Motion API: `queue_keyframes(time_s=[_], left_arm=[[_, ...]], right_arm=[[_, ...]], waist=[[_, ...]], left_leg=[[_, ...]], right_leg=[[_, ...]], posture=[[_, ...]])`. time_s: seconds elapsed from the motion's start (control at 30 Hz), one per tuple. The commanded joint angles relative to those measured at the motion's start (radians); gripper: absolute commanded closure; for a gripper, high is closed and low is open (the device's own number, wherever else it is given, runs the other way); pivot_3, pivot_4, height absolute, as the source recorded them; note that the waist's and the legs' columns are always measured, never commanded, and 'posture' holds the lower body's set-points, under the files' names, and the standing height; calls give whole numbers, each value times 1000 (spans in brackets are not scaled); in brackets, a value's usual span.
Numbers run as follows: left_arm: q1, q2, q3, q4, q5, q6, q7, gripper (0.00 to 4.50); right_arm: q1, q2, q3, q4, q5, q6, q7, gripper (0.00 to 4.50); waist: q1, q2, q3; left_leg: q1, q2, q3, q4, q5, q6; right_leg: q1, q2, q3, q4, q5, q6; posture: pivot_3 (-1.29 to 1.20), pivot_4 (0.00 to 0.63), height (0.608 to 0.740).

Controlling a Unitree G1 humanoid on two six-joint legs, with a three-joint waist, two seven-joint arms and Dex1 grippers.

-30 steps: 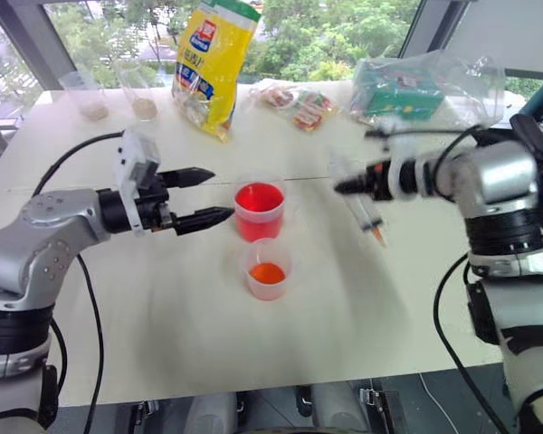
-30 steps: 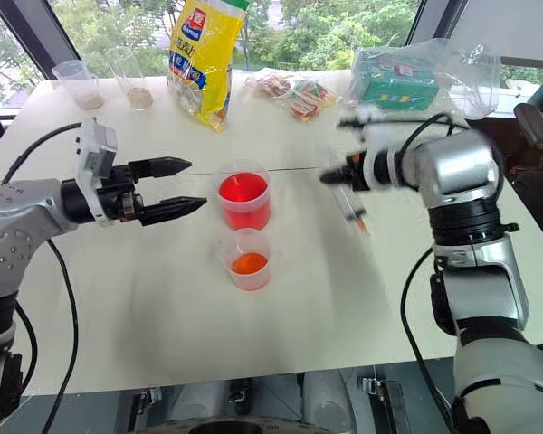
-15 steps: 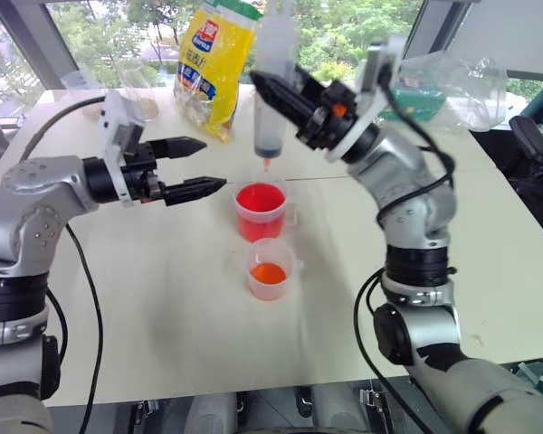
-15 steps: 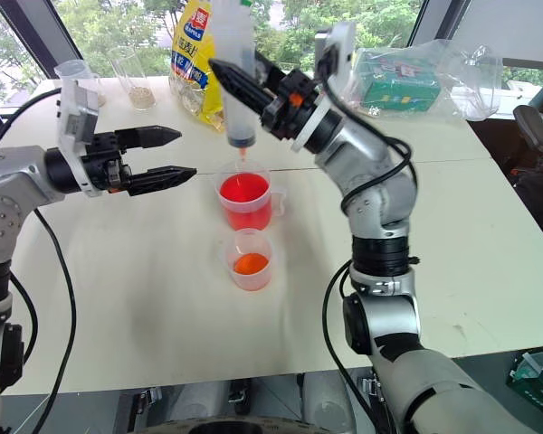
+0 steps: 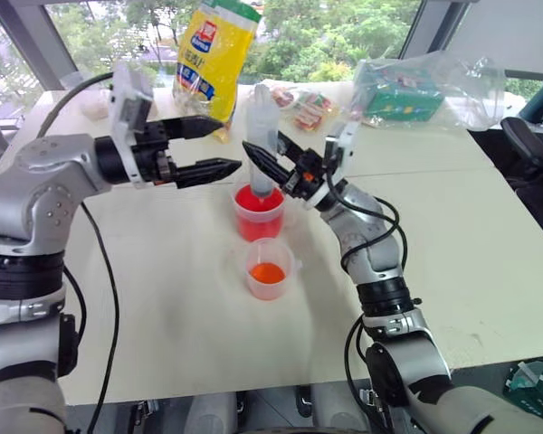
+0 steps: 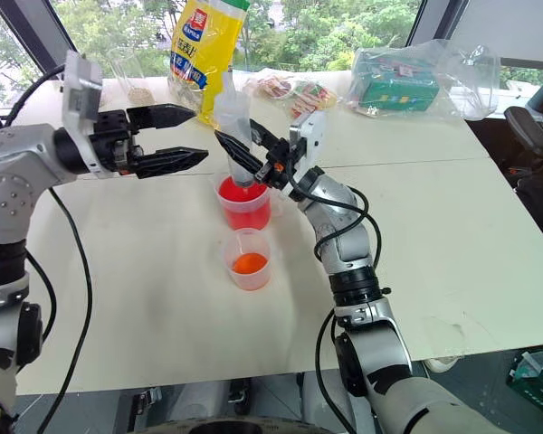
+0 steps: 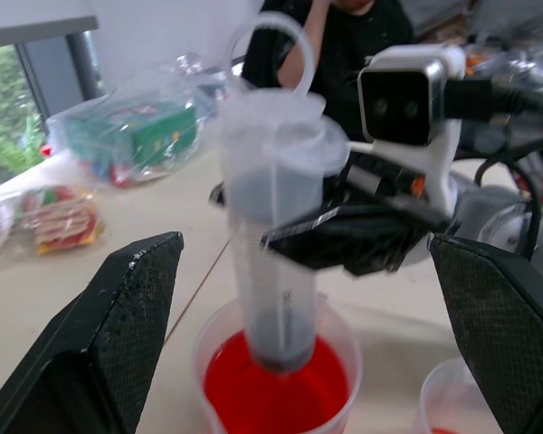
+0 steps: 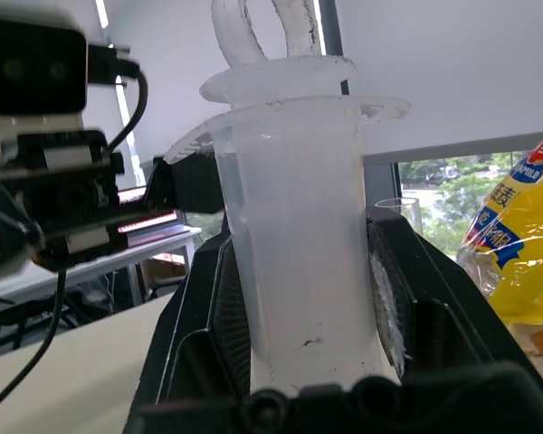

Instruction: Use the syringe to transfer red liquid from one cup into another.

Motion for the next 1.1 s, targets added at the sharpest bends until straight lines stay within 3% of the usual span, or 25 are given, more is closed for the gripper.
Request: queue_keyframes(time_s=[0.03, 0.5, 0.87, 1.1], left_arm=[[-41, -13, -11, -8, -1, -6, -17, 0], [-83, -88, -55, 30, 26, -24, -45, 0], [-59, -7, -2, 4, 24, 0, -69, 0], [-60, -16, 6, -31, 9, 19, -45, 0]], right_arm=[[3, 2, 10, 9, -16, -63, 6, 3092], [15, -4, 38, 48, -38, -89, 13, 3092], [-1, -3, 33, 74, -42, -90, 13, 3092], [-12, -3, 35, 86, -40, -84, 15, 3092]], waist=[[-1, 0, 0], [-2, 0, 0], [-3, 0, 0], [0, 0, 0]], left_leg=[[0, 0, 0, 0, 0, 0], [2, 0, -1, 0, 0, 0], [2, 0, -2, 0, 0, 0], [2, 0, -2, 1, 0, 0]], right_leg=[[0, 0, 0, 0, 0, 0], [-1, 0, 1, 6, 0, 0], [-1, 0, 1, 6, 0, 0], [-1, 0, 1, 6, 0, 0]], posture=[[0, 150, 740], [0, 150, 740], [0, 150, 740], [0, 150, 740]])
